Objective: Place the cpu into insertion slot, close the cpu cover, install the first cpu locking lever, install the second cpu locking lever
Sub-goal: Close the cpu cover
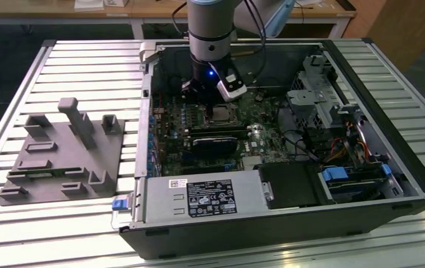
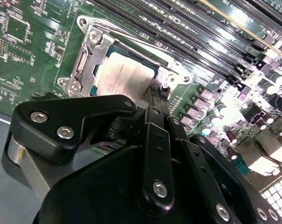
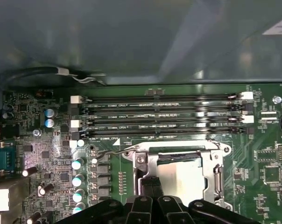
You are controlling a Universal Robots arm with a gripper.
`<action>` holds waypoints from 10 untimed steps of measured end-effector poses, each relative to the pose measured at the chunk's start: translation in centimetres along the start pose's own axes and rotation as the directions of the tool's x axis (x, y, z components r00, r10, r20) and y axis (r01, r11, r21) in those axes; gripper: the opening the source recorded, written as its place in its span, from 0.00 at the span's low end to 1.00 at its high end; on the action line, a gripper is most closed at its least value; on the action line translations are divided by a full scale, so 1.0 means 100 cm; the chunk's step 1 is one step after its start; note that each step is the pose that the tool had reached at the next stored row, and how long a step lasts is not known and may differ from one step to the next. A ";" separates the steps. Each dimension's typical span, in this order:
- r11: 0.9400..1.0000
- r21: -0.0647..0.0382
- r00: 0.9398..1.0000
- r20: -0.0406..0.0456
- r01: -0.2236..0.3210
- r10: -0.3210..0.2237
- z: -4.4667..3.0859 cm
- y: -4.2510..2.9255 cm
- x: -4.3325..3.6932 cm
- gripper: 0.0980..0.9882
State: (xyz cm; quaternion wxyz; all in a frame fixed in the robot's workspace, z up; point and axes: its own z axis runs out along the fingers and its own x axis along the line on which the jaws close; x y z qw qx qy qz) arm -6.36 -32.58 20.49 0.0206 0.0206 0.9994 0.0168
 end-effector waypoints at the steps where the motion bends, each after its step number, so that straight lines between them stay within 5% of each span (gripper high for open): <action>1: 1.000 -0.001 1.000 0.000 0.003 -0.003 0.0005 -0.0001 0.0006 0.01; 10: 1.000 -0.003 1.000 -0.001 0.022 -0.022 0.0041 -0.0004 0.0028 0.01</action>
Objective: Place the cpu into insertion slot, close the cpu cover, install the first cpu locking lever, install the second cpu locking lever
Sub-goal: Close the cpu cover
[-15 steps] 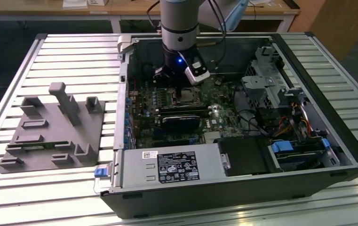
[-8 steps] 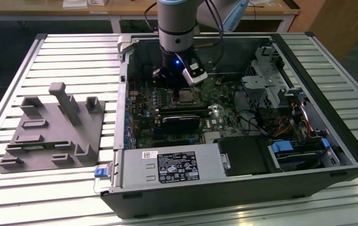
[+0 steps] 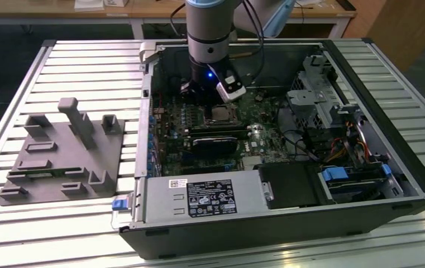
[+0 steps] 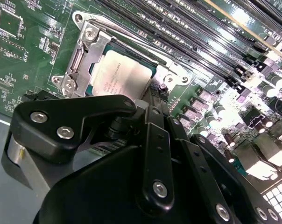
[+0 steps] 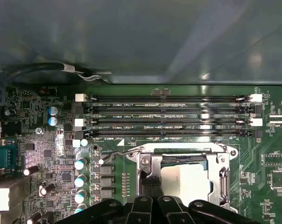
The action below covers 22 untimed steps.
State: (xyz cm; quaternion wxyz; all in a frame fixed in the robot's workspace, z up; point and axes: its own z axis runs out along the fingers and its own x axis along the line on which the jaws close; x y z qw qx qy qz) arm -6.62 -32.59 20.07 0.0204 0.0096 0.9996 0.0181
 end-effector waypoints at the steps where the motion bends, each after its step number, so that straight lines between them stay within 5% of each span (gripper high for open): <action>1: 1.000 0.000 1.000 0.000 0.000 0.000 0.0002 0.0000 0.0000 0.01; 22: 1.000 0.000 1.000 0.000 0.000 0.000 0.0008 0.0005 -0.0046 0.01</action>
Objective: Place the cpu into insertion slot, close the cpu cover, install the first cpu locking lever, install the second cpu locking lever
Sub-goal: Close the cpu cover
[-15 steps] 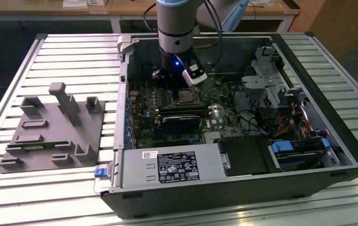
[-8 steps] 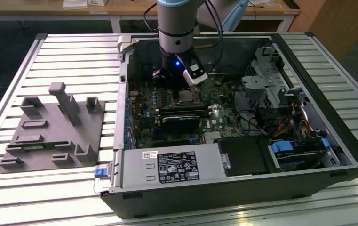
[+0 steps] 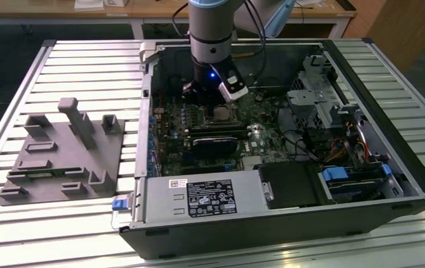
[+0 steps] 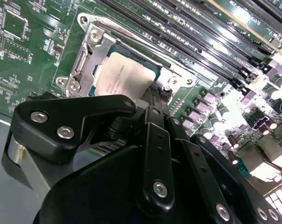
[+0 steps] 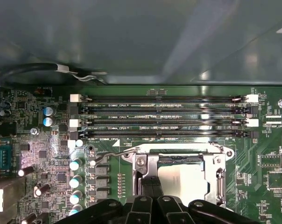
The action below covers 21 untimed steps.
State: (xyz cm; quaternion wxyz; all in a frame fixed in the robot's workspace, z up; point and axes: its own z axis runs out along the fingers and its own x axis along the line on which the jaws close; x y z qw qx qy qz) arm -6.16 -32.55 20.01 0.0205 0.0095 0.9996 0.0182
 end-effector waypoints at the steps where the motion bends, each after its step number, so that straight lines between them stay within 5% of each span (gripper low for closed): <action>1: 1.000 0.000 1.000 0.000 0.000 0.000 0.0000 0.0000 -0.0004 0.01; 8: 1.000 0.000 1.000 0.000 0.000 0.000 -0.0018 0.0001 -0.0006 0.01; 15: 1.000 0.000 1.000 0.000 0.000 0.000 -0.0176 0.0006 -0.0012 0.01; 21: 1.000 0.000 1.000 0.000 0.000 0.000 -0.0182 0.0007 -0.0021 0.01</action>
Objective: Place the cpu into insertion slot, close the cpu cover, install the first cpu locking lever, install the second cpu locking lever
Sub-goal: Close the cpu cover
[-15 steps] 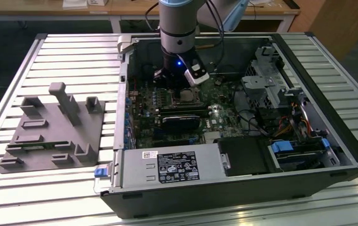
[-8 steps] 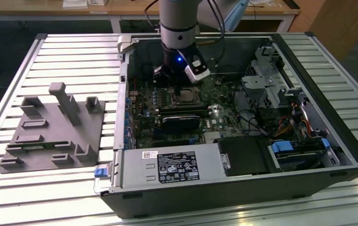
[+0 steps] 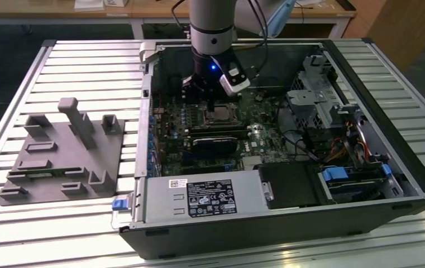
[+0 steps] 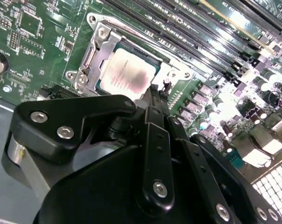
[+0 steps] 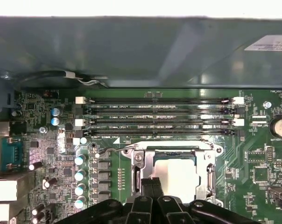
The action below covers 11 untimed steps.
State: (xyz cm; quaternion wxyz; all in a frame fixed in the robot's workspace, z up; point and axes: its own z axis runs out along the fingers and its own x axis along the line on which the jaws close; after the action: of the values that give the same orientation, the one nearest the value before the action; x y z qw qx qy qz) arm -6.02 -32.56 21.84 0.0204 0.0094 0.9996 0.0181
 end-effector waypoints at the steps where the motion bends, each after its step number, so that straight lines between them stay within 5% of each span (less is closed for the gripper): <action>1: 1.000 0.000 1.000 0.000 0.000 0.000 0.0001 0.0001 -0.0016 0.01; 11: 1.000 0.000 1.000 0.000 0.000 0.000 0.0010 0.0016 -0.0220 0.01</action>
State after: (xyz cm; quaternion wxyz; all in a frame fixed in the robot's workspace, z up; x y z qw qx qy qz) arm -3.82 -32.43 21.84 0.0204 0.0095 0.9996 0.0182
